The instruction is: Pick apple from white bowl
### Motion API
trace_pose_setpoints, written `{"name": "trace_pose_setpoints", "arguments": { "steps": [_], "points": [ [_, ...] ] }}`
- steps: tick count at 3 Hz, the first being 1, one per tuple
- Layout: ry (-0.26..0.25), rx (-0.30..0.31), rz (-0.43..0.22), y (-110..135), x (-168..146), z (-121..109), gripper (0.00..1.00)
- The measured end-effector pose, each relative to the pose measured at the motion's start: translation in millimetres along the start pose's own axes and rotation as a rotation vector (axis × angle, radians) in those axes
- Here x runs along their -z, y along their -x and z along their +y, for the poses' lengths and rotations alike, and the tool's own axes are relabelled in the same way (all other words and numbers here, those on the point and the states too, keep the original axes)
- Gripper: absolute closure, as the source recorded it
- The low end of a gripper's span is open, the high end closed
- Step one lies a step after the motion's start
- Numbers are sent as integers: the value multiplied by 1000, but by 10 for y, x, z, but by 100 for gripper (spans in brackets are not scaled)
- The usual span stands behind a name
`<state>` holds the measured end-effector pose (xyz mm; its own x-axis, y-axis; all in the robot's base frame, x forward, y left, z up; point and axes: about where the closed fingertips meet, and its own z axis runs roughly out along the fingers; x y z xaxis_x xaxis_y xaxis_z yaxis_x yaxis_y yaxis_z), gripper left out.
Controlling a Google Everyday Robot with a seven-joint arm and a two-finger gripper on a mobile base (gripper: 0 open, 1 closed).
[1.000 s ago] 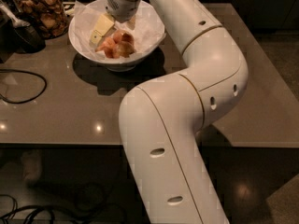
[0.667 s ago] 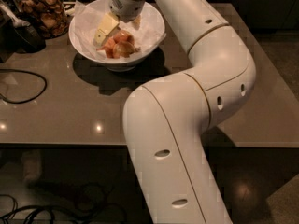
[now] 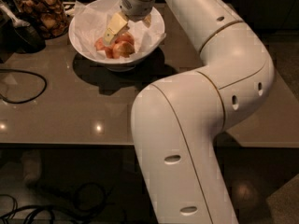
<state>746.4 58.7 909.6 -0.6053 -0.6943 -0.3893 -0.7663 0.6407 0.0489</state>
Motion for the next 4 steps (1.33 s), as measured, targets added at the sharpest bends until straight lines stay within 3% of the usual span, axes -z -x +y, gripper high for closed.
{"name": "trace_pose_setpoints", "arguments": {
  "steps": [1,2,4],
  "points": [
    [4,2,-1,4,-13,7,0],
    [12,5,-2,4,-35,22,18],
    [32,9,-5,-10,-68,51,14]
  ]
}}
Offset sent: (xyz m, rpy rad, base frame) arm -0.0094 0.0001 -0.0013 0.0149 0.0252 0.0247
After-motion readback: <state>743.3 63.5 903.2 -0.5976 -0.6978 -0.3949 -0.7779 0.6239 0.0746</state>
